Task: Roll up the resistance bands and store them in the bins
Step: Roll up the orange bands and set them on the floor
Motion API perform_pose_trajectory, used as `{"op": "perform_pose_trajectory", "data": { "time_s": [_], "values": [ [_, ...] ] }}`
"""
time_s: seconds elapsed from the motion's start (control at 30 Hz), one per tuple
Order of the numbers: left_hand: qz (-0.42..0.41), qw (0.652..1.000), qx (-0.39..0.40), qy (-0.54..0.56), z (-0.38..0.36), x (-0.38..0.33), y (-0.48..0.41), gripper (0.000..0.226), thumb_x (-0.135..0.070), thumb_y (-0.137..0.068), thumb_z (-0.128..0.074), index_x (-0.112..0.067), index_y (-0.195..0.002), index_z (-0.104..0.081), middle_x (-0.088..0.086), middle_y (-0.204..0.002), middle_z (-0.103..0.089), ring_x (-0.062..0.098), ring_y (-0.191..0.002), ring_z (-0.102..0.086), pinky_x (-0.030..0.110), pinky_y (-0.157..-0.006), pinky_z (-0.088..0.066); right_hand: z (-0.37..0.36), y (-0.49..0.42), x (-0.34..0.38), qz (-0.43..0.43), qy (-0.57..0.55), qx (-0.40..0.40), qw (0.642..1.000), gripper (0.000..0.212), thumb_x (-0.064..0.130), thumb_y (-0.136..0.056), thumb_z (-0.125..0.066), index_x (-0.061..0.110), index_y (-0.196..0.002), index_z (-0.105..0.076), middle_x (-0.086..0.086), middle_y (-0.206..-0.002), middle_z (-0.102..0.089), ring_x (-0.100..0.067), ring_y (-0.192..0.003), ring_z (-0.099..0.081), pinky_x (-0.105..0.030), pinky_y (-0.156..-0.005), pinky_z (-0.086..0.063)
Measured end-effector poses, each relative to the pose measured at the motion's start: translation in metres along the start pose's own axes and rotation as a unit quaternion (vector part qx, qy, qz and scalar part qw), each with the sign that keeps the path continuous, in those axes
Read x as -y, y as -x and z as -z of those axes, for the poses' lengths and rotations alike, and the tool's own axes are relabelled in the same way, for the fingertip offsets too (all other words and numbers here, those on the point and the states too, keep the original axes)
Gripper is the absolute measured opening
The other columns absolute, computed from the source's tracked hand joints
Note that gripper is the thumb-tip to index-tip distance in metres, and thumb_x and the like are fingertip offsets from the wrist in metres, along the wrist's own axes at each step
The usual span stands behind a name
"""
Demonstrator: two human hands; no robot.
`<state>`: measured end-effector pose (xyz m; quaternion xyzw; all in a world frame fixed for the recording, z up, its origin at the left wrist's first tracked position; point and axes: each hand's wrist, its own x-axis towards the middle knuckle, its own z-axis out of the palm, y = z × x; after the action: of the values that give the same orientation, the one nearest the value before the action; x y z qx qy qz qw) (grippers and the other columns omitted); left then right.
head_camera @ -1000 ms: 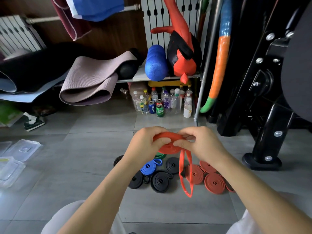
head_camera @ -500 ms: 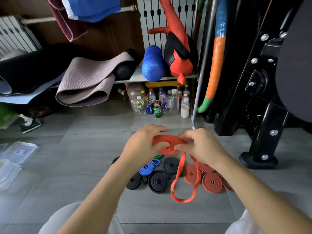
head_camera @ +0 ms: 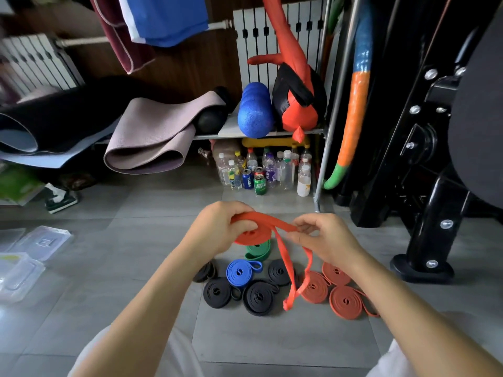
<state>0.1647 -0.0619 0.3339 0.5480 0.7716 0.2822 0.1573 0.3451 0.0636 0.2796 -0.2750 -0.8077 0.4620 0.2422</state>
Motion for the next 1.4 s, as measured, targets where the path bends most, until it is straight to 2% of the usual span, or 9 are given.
{"op": "perform_pose_trajectory", "data": {
  "time_s": [0.1, 0.23, 0.4, 0.67, 0.8, 0.93, 1.07, 1.23, 1.4],
  "values": [
    [-0.002, 1.0, -0.015, -0.015, 0.015, -0.001, 0.005, 0.011, -0.023, -0.081, -0.069, -0.027, -0.091, -0.071, -0.019, -0.076, -0.064, 0.003, -0.075, -0.059, 0.013, -0.069, -0.044, -0.002, 0.004, 0.005, 0.1, 0.143, -0.04, 0.984, 0.018, 0.037, -0.081, -0.058, 0.035, -0.094, -0.071, 0.011, -0.073, -0.063, -0.01, -0.069, -0.062, -0.031, -0.068, -0.049],
    [-0.015, 0.998, -0.054, -0.005, 0.038, -0.009, 0.015, 0.01, -0.018, -0.08, -0.07, -0.024, -0.088, -0.071, -0.02, -0.072, -0.061, -0.005, -0.068, -0.056, 0.008, -0.063, -0.039, -0.01, 0.009, 0.01, 0.205, 0.391, -0.132, 0.887, 0.018, 0.014, -0.07, -0.068, 0.018, -0.087, -0.073, 0.0, -0.066, -0.062, -0.024, -0.055, -0.062, -0.029, -0.056, -0.049],
    [0.003, 0.994, -0.108, -0.001, 0.08, -0.005, 0.031, 0.01, -0.014, -0.078, -0.071, -0.021, -0.085, -0.072, -0.003, -0.077, -0.07, 0.014, -0.073, -0.063, 0.029, -0.07, -0.048, 0.005, 0.017, -0.001, 0.027, 0.519, -0.07, 0.852, 0.024, 0.028, -0.092, -0.042, 0.029, -0.105, -0.062, 0.008, -0.099, -0.065, -0.017, -0.088, -0.067, -0.026, -0.061, -0.046],
    [0.044, 0.984, -0.163, 0.048, 0.11, 0.016, 0.051, 0.015, -0.01, -0.079, -0.07, -0.023, -0.086, -0.072, 0.001, -0.079, -0.072, 0.014, -0.076, -0.065, 0.027, -0.075, -0.05, 0.026, 0.04, -0.025, -0.117, 0.508, -0.044, 0.852, 0.024, 0.023, -0.092, -0.045, 0.025, -0.102, -0.067, -0.001, -0.102, -0.066, -0.026, -0.096, -0.063, -0.03, -0.072, -0.048],
    [0.063, 0.971, -0.201, 0.109, 0.119, 0.027, 0.058, 0.017, -0.007, -0.081, -0.069, -0.019, -0.093, -0.07, -0.008, -0.073, -0.068, -0.005, -0.058, -0.062, 0.01, -0.061, -0.05, 0.037, 0.047, -0.04, -0.2, 0.442, -0.059, 0.872, 0.019, 0.016, -0.09, -0.048, 0.015, -0.095, -0.066, -0.011, -0.091, -0.066, -0.034, -0.088, -0.063, -0.033, -0.069, -0.046],
    [0.094, 0.965, -0.215, 0.119, 0.127, 0.042, 0.062, 0.018, -0.007, -0.082, -0.068, -0.017, -0.097, -0.07, -0.01, -0.067, -0.069, -0.003, -0.057, -0.061, 0.017, -0.061, -0.052, 0.047, 0.064, -0.057, -0.24, 0.41, -0.059, 0.878, 0.019, 0.015, -0.09, -0.047, 0.015, -0.08, -0.062, -0.002, -0.068, -0.056, -0.025, -0.068, -0.058, -0.03, -0.06, -0.045],
    [0.111, 0.962, -0.218, 0.123, 0.126, 0.051, 0.066, 0.018, -0.005, -0.082, -0.068, -0.021, -0.09, -0.067, -0.021, -0.055, -0.065, -0.008, -0.051, -0.059, 0.009, -0.053, -0.049, 0.054, 0.076, -0.068, -0.254, 0.339, -0.043, 0.905, 0.014, 0.016, -0.09, -0.056, 0.015, -0.081, -0.066, -0.006, -0.077, -0.064, -0.027, -0.077, -0.059, -0.032, -0.07, -0.046],
    [0.098, 0.975, -0.159, 0.116, 0.111, 0.039, 0.066, 0.022, -0.003, -0.081, -0.069, -0.024, -0.079, -0.069, 0.002, -0.075, -0.071, 0.015, -0.071, -0.064, 0.033, -0.074, -0.052, 0.057, 0.088, -0.078, -0.287, 0.324, -0.023, 0.901, 0.015, 0.021, -0.089, -0.057, 0.013, -0.078, -0.065, -0.004, -0.072, -0.064, -0.023, -0.071, -0.059, -0.03, -0.064, -0.045],
    [0.075, 0.99, -0.083, 0.09, 0.089, 0.016, 0.059, 0.011, -0.006, -0.081, -0.07, -0.015, -0.086, -0.071, 0.01, -0.082, -0.073, 0.014, -0.072, -0.063, 0.037, -0.077, -0.053, 0.048, 0.094, -0.079, -0.302, 0.355, 0.074, 0.881, 0.02, 0.032, -0.082, -0.066, 0.017, -0.069, -0.061, 0.001, -0.064, -0.06, -0.016, -0.064, -0.058, -0.026, -0.056, -0.039]
  ]
}}
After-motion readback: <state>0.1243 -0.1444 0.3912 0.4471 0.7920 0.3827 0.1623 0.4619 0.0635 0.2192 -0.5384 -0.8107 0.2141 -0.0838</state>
